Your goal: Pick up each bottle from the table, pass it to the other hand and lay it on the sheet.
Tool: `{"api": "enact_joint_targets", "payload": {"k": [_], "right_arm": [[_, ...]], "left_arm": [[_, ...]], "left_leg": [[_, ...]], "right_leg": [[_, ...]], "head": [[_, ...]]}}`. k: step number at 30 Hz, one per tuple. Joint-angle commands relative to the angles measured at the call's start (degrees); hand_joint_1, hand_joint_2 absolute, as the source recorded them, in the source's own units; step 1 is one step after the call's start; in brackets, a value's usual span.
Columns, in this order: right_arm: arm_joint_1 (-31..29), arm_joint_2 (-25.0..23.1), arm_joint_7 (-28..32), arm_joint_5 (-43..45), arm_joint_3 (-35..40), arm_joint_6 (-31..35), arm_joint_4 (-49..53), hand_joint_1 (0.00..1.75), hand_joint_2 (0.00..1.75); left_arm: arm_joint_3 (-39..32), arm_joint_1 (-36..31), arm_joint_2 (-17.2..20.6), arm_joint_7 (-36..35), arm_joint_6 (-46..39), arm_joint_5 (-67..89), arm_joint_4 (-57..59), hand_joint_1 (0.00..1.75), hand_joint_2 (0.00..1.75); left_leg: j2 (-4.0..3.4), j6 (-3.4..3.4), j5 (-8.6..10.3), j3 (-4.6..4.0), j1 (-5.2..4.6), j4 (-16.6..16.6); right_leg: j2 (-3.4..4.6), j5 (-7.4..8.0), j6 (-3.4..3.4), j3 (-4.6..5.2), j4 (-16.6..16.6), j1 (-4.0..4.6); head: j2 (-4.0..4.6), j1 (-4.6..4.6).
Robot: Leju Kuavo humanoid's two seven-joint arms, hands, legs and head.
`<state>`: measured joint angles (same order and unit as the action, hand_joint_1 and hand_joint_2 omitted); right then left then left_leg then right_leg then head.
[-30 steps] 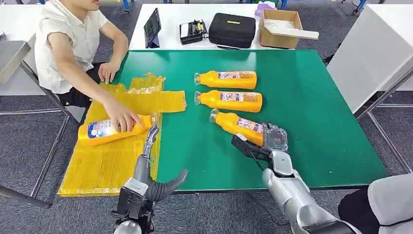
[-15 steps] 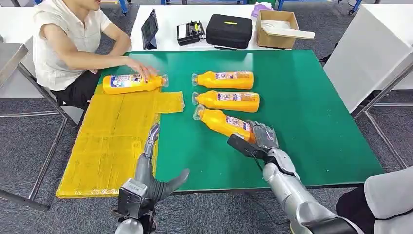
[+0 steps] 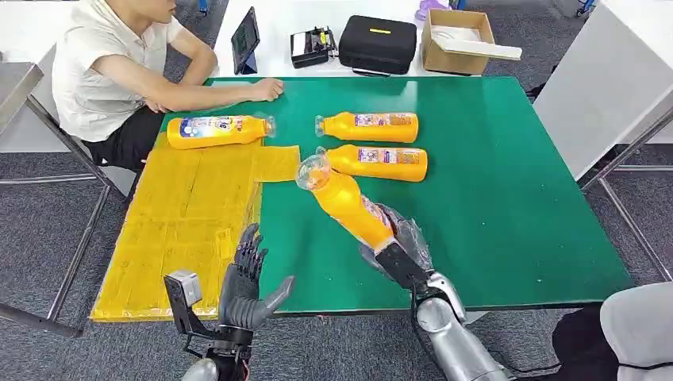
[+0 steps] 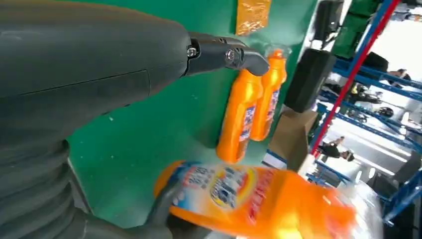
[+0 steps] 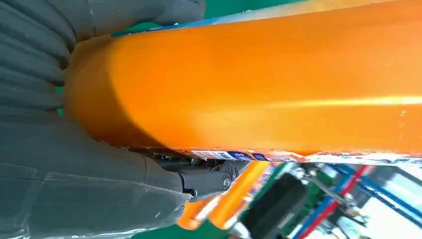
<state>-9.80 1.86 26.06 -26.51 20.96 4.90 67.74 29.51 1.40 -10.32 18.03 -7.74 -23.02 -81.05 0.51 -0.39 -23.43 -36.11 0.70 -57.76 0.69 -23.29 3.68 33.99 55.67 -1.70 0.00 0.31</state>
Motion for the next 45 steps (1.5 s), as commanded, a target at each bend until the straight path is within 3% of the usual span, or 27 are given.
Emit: {"api": "enact_joint_targets", "payload": {"k": [1,6,9,13,17,25,26,45], "right_arm": [[-0.51,0.23,2.26,2.35,6.97,-0.07,4.54,1.75,1.75],[-4.17,-2.01,3.48,3.00,12.77,-3.96,-2.49,1.75,1.75],[-7.57,-2.70,0.85,3.08,16.15,-7.33,-8.79,1.75,1.75],[-9.93,-3.87,1.36,2.03,18.72,-7.16,-14.87,1.75,1.75],[-9.83,-4.07,1.31,2.02,18.84,-7.18,-14.89,1.75,1.75],[-14.10,-5.00,-1.51,-1.34,25.89,-8.76,-16.61,1.75,1.75],[-14.51,-5.05,-1.78,-1.84,26.53,-8.52,-16.78,1.75,1.75],[-14.81,-5.09,-2.94,-3.89,28.65,-6.12,-15.51,1.75,1.75]], "left_arm": [[0.48,-2.38,1.80,-0.35,3.45,-3.95,4.04,0.00,1.75],[2.53,-5.63,2.38,1.36,5.89,-1.12,3.15,0.00,1.75],[3.22,-6.41,2.22,1.17,6.51,0.14,2.26,0.00,1.75],[4.95,-6.18,2.12,0.64,6.45,2.30,0.85,0.00,1.75],[4.95,-6.12,2.15,0.68,6.45,2.30,0.86,0.00,1.75],[3.78,-8.67,0.98,0.36,6.51,0.96,3.61,0.00,1.75],[3.69,-8.91,0.97,0.27,6.58,0.87,3.80,0.00,1.75],[1.91,-10.04,0.44,-0.25,5.44,-0.16,5.63,0.00,1.75]], "left_leg": [[-0.08,0.00,-0.13,0.23,0.02,0.00],[-0.11,0.01,-0.05,0.07,0.03,0.01],[-0.17,0.00,-0.06,0.10,0.02,0.03],[-0.17,-0.02,-0.10,0.23,0.04,0.03],[-0.12,-0.01,-0.11,0.18,0.05,0.02],[-0.02,0.01,-0.02,-0.09,0.01,0.01],[-0.09,0.02,-0.15,0.19,0.06,-0.04],[0.02,0.00,-0.06,0.01,0.01,0.01]], "right_leg": [[-0.02,-0.12,-0.21,-0.24,-0.02,0.06],[0.04,-0.03,-0.16,-0.05,-0.02,0.06],[0.09,-0.01,-0.16,-0.07,-0.04,0.06],[0.05,-0.06,-0.21,-0.22,-0.06,0.10],[0.02,-0.08,-0.19,-0.18,-0.05,0.09],[-0.03,-0.02,-0.11,0.09,0.00,0.03],[-0.04,-0.14,-0.31,-0.18,0.04,0.11],[-0.09,-0.08,-0.17,-0.02,0.01,0.04]], "head": [[0.00,0.00],[0.00,0.00],[0.00,0.02],[0.00,0.00],[0.00,0.00],[0.00,0.00],[0.00,0.00],[0.00,0.00]]}}
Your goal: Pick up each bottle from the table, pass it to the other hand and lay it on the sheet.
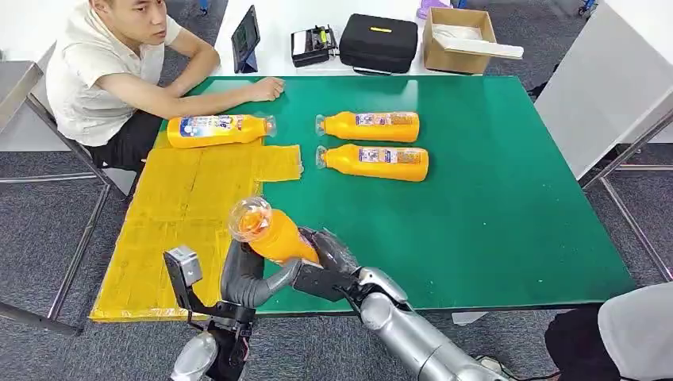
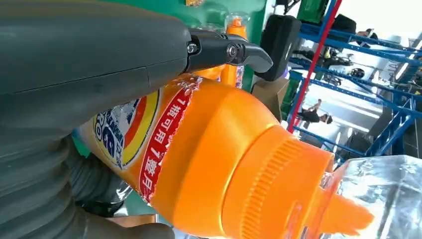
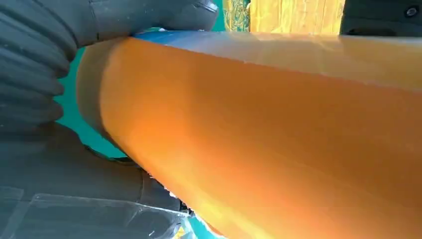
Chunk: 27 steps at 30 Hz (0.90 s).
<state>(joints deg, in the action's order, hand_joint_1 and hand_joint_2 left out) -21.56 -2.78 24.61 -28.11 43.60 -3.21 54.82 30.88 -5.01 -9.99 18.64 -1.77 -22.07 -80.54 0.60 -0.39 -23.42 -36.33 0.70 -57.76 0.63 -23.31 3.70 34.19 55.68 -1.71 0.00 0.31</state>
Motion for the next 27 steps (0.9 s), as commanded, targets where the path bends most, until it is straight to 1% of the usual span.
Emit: {"api": "enact_joint_targets", "payload": {"k": [1,3,4,5,7,8,9,10,11,12,13,16,18,19,20,22,23,24,25,26,27], "right_arm": [[-3.01,-0.20,-2.40,-3.02,6.56,2.81,-1.94,1.75,1.75],[-2.95,0.12,-3.82,-4.00,7.23,3.94,-1.39,1.75,1.75],[-2.87,0.15,-4.60,-4.27,7.53,4.60,-1.20,1.75,1.75],[-2.98,0.09,-5.10,-4.72,7.79,5.03,-1.39,1.75,1.75],[-2.95,-0.16,-5.47,-4.57,8.02,5.04,-1.60,1.75,1.75],[-3.08,-0.22,-5.65,-4.77,8.29,5.29,-1.65,1.75,1.75],[-3.19,-0.33,-5.82,-4.58,8.44,5.53,-1.73,1.75,1.75],[-3.31,-0.42,-5.84,-4.35,8.53,5.80,-1.67,1.75,1.75],[-3.40,-0.49,-6.05,-4.05,8.40,6.19,-1.39,1.75,1.75],[-3.47,-0.43,-6.45,-4.06,8.36,6.60,-1.22,1.75,1.75],[-3.50,-0.40,-6.73,-3.94,8.30,6.66,-1.17,1.75,1.75],[-3.52,-0.40,-7.70,-4.08,8.01,7.19,-1.79,1.75,1.75],[-3.37,-0.65,-7.94,-4.01,7.78,7.73,-2.81,1.75,1.75],[-3.33,-0.77,-7.86,-3.99,7.65,7.94,-3.10,1.75,1.75],[-3.28,-0.92,-7.76,-4.00,7.44,8.22,-3.46,1.75,1.75],[-3.24,-1.08,-7.69,-3.89,7.27,8.29,-3.81,1.75,1.75],[-2.92,-1.15,-7.55,-3.43,6.80,8.45,-3.77,1.75,1.75],[-2.63,-1.21,-7.36,-3.15,6.46,8.73,-3.70,1.64,1.75],[-2.24,-1.37,-7.09,-2.63,5.95,8.94,-3.59,0.65,1.75],[-1.71,-1.61,-6.90,-2.21,5.25,9.79,-3.35,0.00,1.75],[-1.15,-1.97,-6.82,-2.27,4.82,10.47,-3.20,0.00,1.75]], "left_arm": [[0.38,-4.17,0.07,0.03,-1.70,0.27,5.43,0.00,1.75],[0.13,-4.67,-0.14,0.66,-3.52,1.93,5.49,0.00,1.75],[0.06,-4.88,-0.27,0.48,-4.26,2.64,5.37,0.00,1.75],[-0.37,-4.77,-0.53,0.44,-4.16,2.08,5.01,0.00,1.75],[-0.58,-4.75,-0.53,0.14,-4.23,1.87,4.74,0.00,1.75],[-0.44,-4.93,-0.44,-0.07,-4.39,2.10,4.94,0.00,1.75],[-0.10,-5.30,-0.27,-0.17,-5.13,3.21,5.40,0.09,1.75],[-0.17,-5.46,-0.38,-0.14,-5.11,3.21,5.74,1.66,1.75],[0.02,-5.92,-0.40,0.42,-5.94,4.43,6.29,1.75,1.75],[0.02,-6.14,-0.46,0.76,-6.82,5.33,6.65,1.75,1.75],[-0.11,-6.24,-0.64,0.94,-7.00,5.48,6.72,1.75,1.75],[0.00,-6.61,-0.36,1.53,-9.12,7.90,6.62,1.75,1.75],[-0.03,-6.74,-0.27,1.19,-9.25,8.42,6.58,1.75,1.75],[-0.02,-6.81,-0.20,1.23,-9.44,8.83,6.61,1.75,1.75],[-0.11,-6.89,-0.24,1.33,-9.73,9.21,6.65,1.75,1.75],[-0.29,-6.84,-0.27,1.47,-10.06,9.63,6.57,1.75,1.75],[-0.43,-6.79,-0.29,1.47,-10.04,9.63,6.53,1.75,1.75],[-0.46,-6.73,-0.20,1.50,-10.04,9.73,6.44,1.75,1.75],[-0.52,-6.61,-0.07,1.47,-9.97,9.72,6.29,1.75,1.75],[-0.66,-6.48,0.04,1.19,-9.67,9.40,6.19,1.75,1.75],[-1.02,-6.20,0.18,0.80,-9.33,8.79,5.96,1.75,1.75]], "left_leg": [[-0.04,-0.01,-0.03,0.14,0.00,0.02],[-0.09,-0.01,-0.16,0.35,0.05,-0.04],[-0.01,-0.01,-0.04,0.12,0.01,0.00],[-0.02,-0.02,-0.10,0.23,0.03,-0.04],[-0.05,-0.02,-0.05,0.14,0.01,0.00],[-0.09,-0.03,-0.21,0.43,0.05,-0.07],[-0.04,-0.01,-0.07,0.18,0.02,-0.01],[-0.01,-0.01,-0.04,0.13,0.02,0.00],[-0.04,-0.02,-0.19,0.40,0.06,-0.06],[-0.03,-0.01,-0.07,0.18,0.01,-0.01],[-0.04,-0.01,-0.12,0.28,0.03,-0.04],[-0.03,-0.01,-0.03,0.11,0.01,0.01],[-0.07,-0.01,-0.14,0.35,0.04,-0.04],[-0.03,-0.01,-0.04,0.14,0.01,0.01],[-0.03,0.00,-0.08,0.24,0.03,0.00],[0.01,-0.01,-0.03,0.14,0.02,0.02],[0.00,-0.01,-0.17,0.41,0.06,-0.04],[-0.01,-0.01,-0.06,0.19,0.02,0.01],[-0.03,-0.01,-0.03,0.12,0.01,0.03],[-0.06,-0.02,-0.18,0.41,0.05,-0.02],[-0.01,-0.01,-0.06,0.20,0.03,0.02]], "right_leg": [[-0.02,-0.03,-0.13,-0.13,-0.02,0.03],[-0.05,-0.14,-0.28,-0.37,0.00,0.11],[-0.06,-0.05,-0.14,-0.14,0.00,0.04],[-0.09,-0.11,-0.21,-0.27,0.01,0.08],[-0.02,-0.05,-0.13,-0.14,-0.01,0.03],[-0.06,-0.20,-0.31,-0.45,0.02,0.11],[-0.05,-0.08,-0.17,-0.19,0.00,0.05],[-0.06,-0.05,-0.14,-0.14,-0.02,0.05],[-0.11,-0.20,-0.31,-0.45,0.02,0.12],[-0.06,-0.08,-0.17,-0.19,0.00,0.04],[-0.08,-0.13,-0.24,-0.30,0.02,0.08],[-0.03,-0.03,-0.13,-0.12,0.00,0.03],[-0.07,-0.14,-0.28,-0.37,0.02,0.09],[-0.04,-0.04,-0.14,-0.15,-0.02,0.04],[-0.07,-0.09,-0.21,-0.26,-0.01,0.07],[-0.08,-0.05,-0.14,-0.15,-0.03,0.05],[-0.15,-0.19,-0.32,-0.45,0.00,0.13],[-0.07,-0.07,-0.16,-0.20,-0.02,0.05],[-0.04,-0.04,-0.11,-0.12,-0.02,0.02],[-0.08,-0.18,-0.28,-0.43,-0.01,0.10],[-0.08,-0.07,-0.16,-0.22,-0.04,0.06]], "head": [[0.00,0.00],[0.00,0.00],[0.00,0.00],[0.00,0.00],[0.00,0.00],[0.00,0.00],[0.00,0.00],[0.00,-0.02],[0.00,0.00],[0.00,0.00],[0.00,0.00],[0.00,0.00],[0.00,0.00],[0.00,0.00],[0.00,0.00],[0.00,0.00],[0.00,0.00],[0.00,0.00],[0.00,0.00],[0.00,0.00],[0.00,0.00]]}}
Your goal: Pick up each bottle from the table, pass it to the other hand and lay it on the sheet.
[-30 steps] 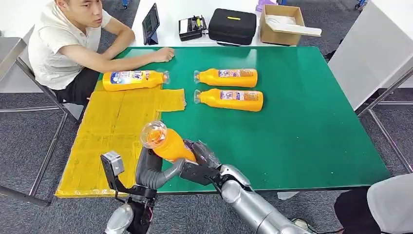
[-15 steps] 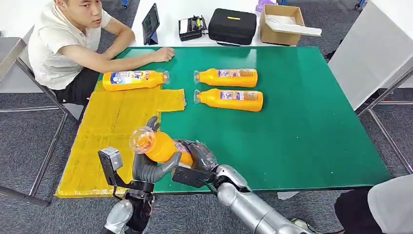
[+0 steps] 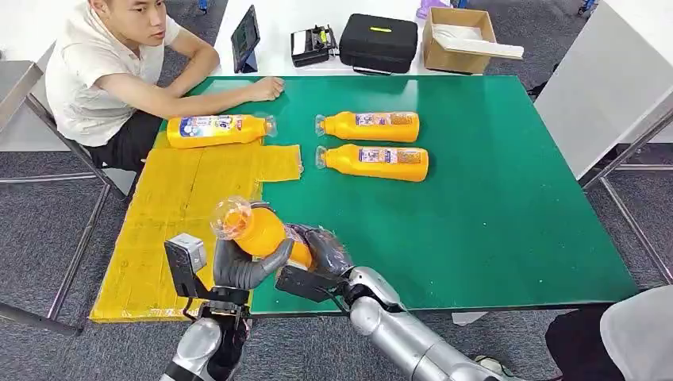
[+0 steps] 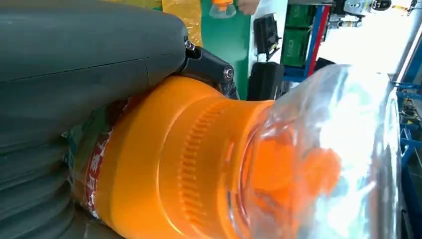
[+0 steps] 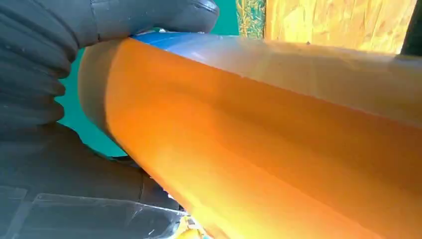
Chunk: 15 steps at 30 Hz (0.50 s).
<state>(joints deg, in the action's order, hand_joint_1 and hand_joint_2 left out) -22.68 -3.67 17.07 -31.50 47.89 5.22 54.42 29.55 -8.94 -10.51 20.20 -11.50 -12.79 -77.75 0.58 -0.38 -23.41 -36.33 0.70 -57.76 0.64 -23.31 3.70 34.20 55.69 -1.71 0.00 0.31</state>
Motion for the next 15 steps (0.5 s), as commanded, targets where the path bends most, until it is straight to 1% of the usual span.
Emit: {"api": "enact_joint_targets", "payload": {"k": [1,4,5,10,11,13,14,15], "right_arm": [[0.20,-1.18,0.89,1.13,0.25,2.57,-2.62,0.00,1.75],[1.82,-1.77,1.84,0.93,-1.54,6.56,-1.87,0.00,1.75],[1.97,-1.70,1.91,0.86,-1.52,6.70,-1.91,0.00,1.75],[2.22,-1.74,2.46,0.98,-2.08,7.63,-1.93,0.00,1.75],[3.23,-1.68,4.70,2.42,-3.34,7.93,-2.04,0.00,1.75],[5.01,-1.48,6.16,3.22,-5.47,10.04,-3.23,0.00,1.75],[6.45,-1.60,7.90,4.33,-7.23,11.61,-3.81,0.00,1.75],[7.17,-1.74,9.02,4.87,-8.12,12.49,-4.04,0.00,1.75]], "left_arm": [[0.22,-2.18,0.79,-1.05,0.75,-0.92,3.14,1.75,1.75],[-0.62,-1.42,1.39,-2.81,3.71,-4.77,2.39,1.75,1.75],[-0.69,-1.32,1.56,-2.83,3.80,-4.87,2.37,1.75,1.75],[-0.80,-1.25,1.54,-2.90,4.15,-5.49,2.17,1.75,1.75],[-0.92,-1.28,1.73,-3.05,5.01,-6.86,1.87,1.75,1.75],[-1.23,-1.12,2.23,-3.26,5.31,-8.22,1.41,1.75,1.75],[-1.63,-0.71,2.59,-3.23,5.13,-8.76,0.89,1.75,1.75],[-2.01,-0.42,2.69,-3.03,4.91,-9.05,0.53,1.75,1.75]], "left_leg": [[0.02,-0.01,-0.13,0.34,0.04,0.01],[-0.03,0.00,-0.06,0.19,0.01,0.04],[-0.03,-0.01,-0.11,0.31,0.02,0.03],[-0.04,-0.01,-0.05,0.16,0.00,0.04],[-0.05,-0.01,-0.11,0.29,0.02,0.02],[0.05,-0.01,-0.04,0.17,0.00,0.06],[0.05,-0.01,-0.18,0.48,0.05,0.03],[0.04,-0.01,-0.08,0.29,0.03,0.07]], "right_leg": [[-0.13,-0.14,-0.23,-0.39,-0.05,0.09],[-0.04,-0.06,-0.14,-0.20,-0.05,0.04],[-0.07,-0.11,-0.22,-0.33,-0.05,0.07],[-0.03,-0.05,-0.14,-0.16,-0.04,0.03],[-0.05,-0.10,-0.22,-0.30,-0.04,0.07],[-0.12,-0.06,-0.14,-0.20,-0.06,0.03],[-0.20,-0.21,-0.33,-0.55,-0.07,0.12],[-0.13,-0.10,-0.18,-0.34,-0.10,0.07]], "head": [[0.00,0.00],[0.00,0.00],[0.00,0.00],[0.00,0.00],[0.00,0.00],[0.00,0.00],[0.00,0.00],[0.00,0.00]]}}
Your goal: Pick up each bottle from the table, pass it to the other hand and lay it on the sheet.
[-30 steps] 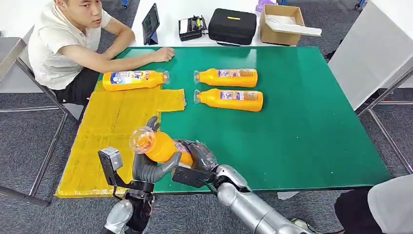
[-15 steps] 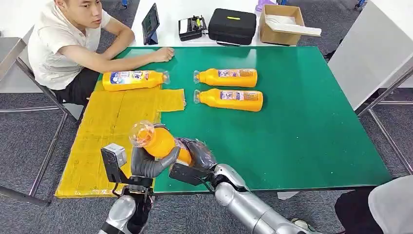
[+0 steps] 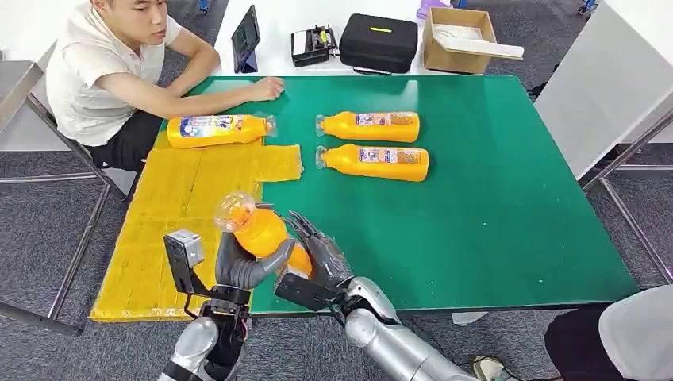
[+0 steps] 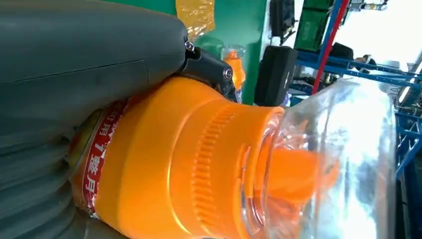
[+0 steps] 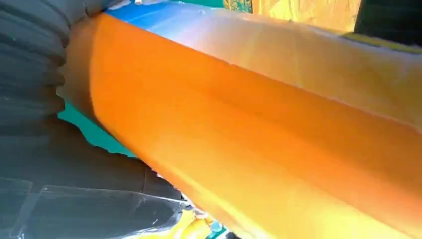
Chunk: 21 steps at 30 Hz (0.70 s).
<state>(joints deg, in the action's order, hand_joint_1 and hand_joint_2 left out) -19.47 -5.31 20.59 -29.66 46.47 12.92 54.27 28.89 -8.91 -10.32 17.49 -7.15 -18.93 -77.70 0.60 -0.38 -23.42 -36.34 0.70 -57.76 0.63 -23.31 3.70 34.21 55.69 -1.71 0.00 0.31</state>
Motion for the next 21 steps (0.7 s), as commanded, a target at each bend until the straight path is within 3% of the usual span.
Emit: {"api": "enact_joint_targets", "payload": {"k": [1,2,3,5,7,9,11,13,16,21], "right_arm": [[4.47,-0.14,6.74,2.87,-7.19,6.02,-4.32,0.00,1.75],[5.71,-0.33,8.03,1.66,-8.87,10.15,-4.48,0.00,1.75],[6.14,-0.17,8.46,0.46,-9.71,13.31,-4.77,0.00,0.00],[7.08,-0.44,9.16,-0.90,-12.96,20.43,-6.35,0.00,0.00],[7.27,-0.22,9.42,-2.07,-13.89,22.98,-6.68,0.00,0.00],[8.62,-0.41,9.43,-6.75,-17.83,27.08,-5.25,0.00,0.00],[10.84,-1.19,11.80,-8.63,-21.74,27.08,-2.47,0.00,0.00],[12.98,-1.92,13.87,-11.14,-24.71,27.08,1.88,0.00,0.00],[14.29,-2.82,15.48,-10.88,-25.34,27.08,5.86,0.00,0.00],[14.18,-2.95,15.04,-11.11,-25.11,27.08,6.02,0.00,0.00]], "left_arm": [[-1.77,-0.10,2.60,-0.20,0.37,-3.30,0.09,1.75,1.75],[-2.72,0.49,2.84,0.41,-0.55,-3.57,-0.74,1.75,1.75],[-3.22,0.64,3.06,0.90,-1.49,-3.18,-1.02,1.75,1.75],[-3.83,0.74,4.11,3.06,-5.40,1.28,-1.62,1.75,1.75],[-4.18,0.57,4.65,3.86,-7.33,4.02,-1.64,1.75,1.75],[-4.54,-0.27,5.15,6.04,-15.38,14.37,-0.51,1.75,1.75],[-6.08,-0.88,5.35,5.85,-17.12,17.26,0.32,1.75,1.75],[-7.65,-2.10,5.66,7.44,-23.74,28.24,2.50,1.75,1.75],[-6.98,-3.80,7.26,5.17,-30.54,45.95,6.07,1.75,1.75],[-7.48,-3.73,7.02,5.29,-30.39,46.08,6.33,1.75,1.75]], "left_leg": [[0.04,-0.01,-0.13,0.44,0.04,0.10],[0.03,-0.01,-0.11,0.39,0.03,0.10],[-0.01,-0.01,-0.10,0.32,0.02,0.08],[-0.04,-0.01,-0.14,0.38,0.02,0.07],[-0.01,0.00,-0.07,0.23,0.00,0.08],[-0.05,0.00,-0.07,0.28,0.00,0.09],[-0.03,0.00,-0.16,0.48,0.04,0.04],[0.02,0.01,-0.03,0.11,0.00,0.05],[0.05,0.01,-0.12,0.27,0.04,0.01],[-0.05,0.00,-0.19,0.43,0.05,0.00]], "right_leg": [[-0.16,-0.15,-0.25,-0.50,-0.13,0.09],[-0.13,-0.13,-0.22,-0.45,-0.13,0.07],[-0.07,-0.10,-0.18,-0.35,-0.10,0.06],[-0.07,-0.13,-0.22,-0.40,-0.08,0.07],[-0.06,-0.07,-0.16,-0.26,-0.08,0.04],[-0.04,-0.08,-0.20,-0.30,-0.08,0.05],[-0.12,-0.18,-0.35,-0.53,-0.05,0.12],[-0.11,-0.07,-0.17,-0.11,-0.03,0.05],[-0.18,-0.16,-0.27,-0.31,-0.01,0.11],[-0.11,-0.20,-0.32,-0.45,-0.01,0.11]], "head": [[0.00,0.00],[0.00,0.00],[0.00,0.00],[0.00,0.00],[0.00,-0.02],[0.00,0.00],[0.00,0.00],[0.00,0.00],[0.00,0.00],[0.00,-0.02]]}}
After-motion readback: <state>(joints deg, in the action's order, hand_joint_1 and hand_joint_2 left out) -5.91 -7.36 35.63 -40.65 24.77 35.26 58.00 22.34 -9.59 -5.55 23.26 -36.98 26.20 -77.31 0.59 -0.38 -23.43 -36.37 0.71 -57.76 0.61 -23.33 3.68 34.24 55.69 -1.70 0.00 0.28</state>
